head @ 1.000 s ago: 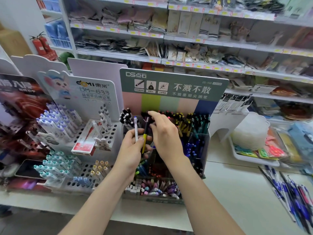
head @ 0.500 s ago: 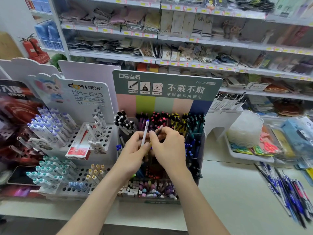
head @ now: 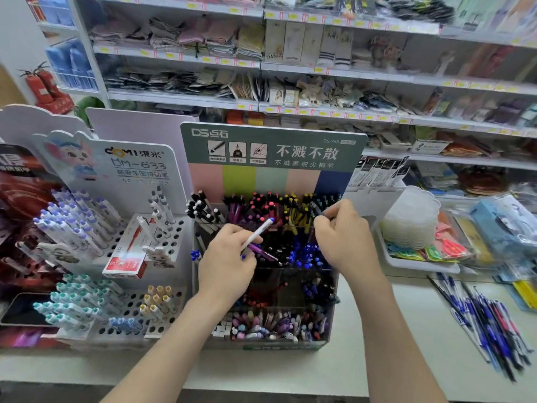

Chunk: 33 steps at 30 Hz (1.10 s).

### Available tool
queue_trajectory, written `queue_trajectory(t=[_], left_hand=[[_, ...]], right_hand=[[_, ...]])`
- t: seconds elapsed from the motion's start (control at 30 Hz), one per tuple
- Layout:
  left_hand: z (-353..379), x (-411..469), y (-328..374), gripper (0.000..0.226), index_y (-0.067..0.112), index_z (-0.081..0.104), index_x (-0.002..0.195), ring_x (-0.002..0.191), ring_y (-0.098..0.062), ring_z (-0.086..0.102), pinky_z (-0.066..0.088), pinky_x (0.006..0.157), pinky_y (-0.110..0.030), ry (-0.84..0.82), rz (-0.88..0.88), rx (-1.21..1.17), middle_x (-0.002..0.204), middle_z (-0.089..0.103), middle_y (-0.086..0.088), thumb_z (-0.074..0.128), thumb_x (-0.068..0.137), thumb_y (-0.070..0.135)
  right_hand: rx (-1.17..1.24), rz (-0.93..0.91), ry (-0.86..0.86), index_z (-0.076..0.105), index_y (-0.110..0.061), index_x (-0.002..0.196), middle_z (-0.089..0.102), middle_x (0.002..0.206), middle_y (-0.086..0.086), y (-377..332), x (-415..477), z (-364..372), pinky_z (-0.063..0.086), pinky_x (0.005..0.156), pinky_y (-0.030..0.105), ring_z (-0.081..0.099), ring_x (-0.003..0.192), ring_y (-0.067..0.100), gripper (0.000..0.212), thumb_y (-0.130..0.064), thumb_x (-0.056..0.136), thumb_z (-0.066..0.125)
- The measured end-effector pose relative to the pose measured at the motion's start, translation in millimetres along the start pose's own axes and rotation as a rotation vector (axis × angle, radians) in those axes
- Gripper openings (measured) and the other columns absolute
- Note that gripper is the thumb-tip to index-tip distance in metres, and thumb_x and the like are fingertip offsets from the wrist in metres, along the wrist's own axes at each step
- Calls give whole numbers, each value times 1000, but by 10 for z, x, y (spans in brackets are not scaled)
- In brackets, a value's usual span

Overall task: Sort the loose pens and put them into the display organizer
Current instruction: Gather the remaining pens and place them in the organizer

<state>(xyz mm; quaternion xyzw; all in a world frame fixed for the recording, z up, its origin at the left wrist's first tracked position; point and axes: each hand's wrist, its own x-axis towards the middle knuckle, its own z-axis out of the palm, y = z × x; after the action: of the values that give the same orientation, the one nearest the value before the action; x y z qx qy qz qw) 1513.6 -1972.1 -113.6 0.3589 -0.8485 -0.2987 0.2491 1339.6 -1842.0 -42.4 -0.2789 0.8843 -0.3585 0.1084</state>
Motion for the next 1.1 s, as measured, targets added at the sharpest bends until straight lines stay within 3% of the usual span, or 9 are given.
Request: queue_trajectory(t=[0.07, 0.2, 0.37, 0.47, 0.57, 0.7, 0.83, 1.0, 1.1], left_hand=[[33, 3, 40, 32, 38, 77, 110, 78, -5, 59, 53, 56, -33, -59, 44, 58, 107, 56, 22, 74, 87, 16], [92, 19, 84, 29, 37, 76, 113, 81, -8, 58, 50, 55, -31, -103, 97, 177, 110, 59, 22, 68, 89, 23], [105, 33, 60, 22, 33, 76, 107, 86, -10, 58, 55, 63, -34, -109, 104, 239, 106, 60, 19, 67, 87, 27], [99, 52, 44, 22, 31, 77, 107, 88, -9, 57, 51, 62, -31, -140, 114, 249, 111, 59, 19, 68, 87, 29], [93, 71, 16, 26, 33, 78, 113, 89, -11, 60, 53, 64, -32, -177, 130, 278, 113, 55, 21, 70, 88, 32], [64, 78, -50, 21, 33, 77, 116, 89, -13, 62, 50, 63, -31, -184, 170, 301, 117, 51, 21, 70, 97, 32], [21, 63, -96, 14, 31, 78, 110, 81, -11, 61, 43, 57, -28, -157, 234, 308, 116, 53, 19, 68, 101, 32], [39, 26, -123, 14, 31, 71, 105, 78, -10, 60, 47, 51, -31, -110, 210, 285, 112, 50, 18, 72, 91, 29], [9, 26, -140, 20, 32, 67, 98, 74, -11, 58, 50, 50, -36, -52, 145, 196, 108, 47, 17, 72, 81, 23]], right_hand=[[-98, -47, -54, 70, -26, 107, 73, 97, -2, -33, 14, -73, 58, 84, 42, 66, 94, 22, 19, -25, 92, 57], [-213, -206, 5, 82, -18, 114, 79, 113, 3, -11, 121, -70, 59, 96, 42, 71, 108, 24, 31, -12, 90, 63], [-108, -345, 151, 73, -17, 119, 76, 101, 3, -23, 288, 97, 50, 88, 34, 67, 96, 26, 27, -13, 92, 76], [-7, -464, 117, 60, -18, 120, 74, 97, 4, -25, 284, 260, 52, 80, 40, 68, 90, 27, 21, -12, 101, 67], [-107, -584, 196, 59, -20, 115, 70, 91, 4, 79, 287, 393, 53, 75, 48, 64, 84, 28, 20, -12, 98, 67], [-176, -500, 369, 73, -18, 106, 60, 97, 5, 208, 308, 461, 51, 80, 48, 54, 91, 28, 18, -15, 89, 76], [-40, -515, 418, 73, -15, 121, 58, 107, 4, 190, 146, 482, 51, 90, 38, 56, 100, 24, 30, -10, 91, 73], [59, -575, 215, 71, -18, 95, 56, 84, -9, 226, -105, 599, 51, 70, 34, 55, 77, 11, 13, -8, 87, 70], [-13, -548, 101, 68, -22, 101, 49, 88, -11, 305, -226, 746, 51, 73, 37, 51, 80, 12, 18, -15, 85, 71]])
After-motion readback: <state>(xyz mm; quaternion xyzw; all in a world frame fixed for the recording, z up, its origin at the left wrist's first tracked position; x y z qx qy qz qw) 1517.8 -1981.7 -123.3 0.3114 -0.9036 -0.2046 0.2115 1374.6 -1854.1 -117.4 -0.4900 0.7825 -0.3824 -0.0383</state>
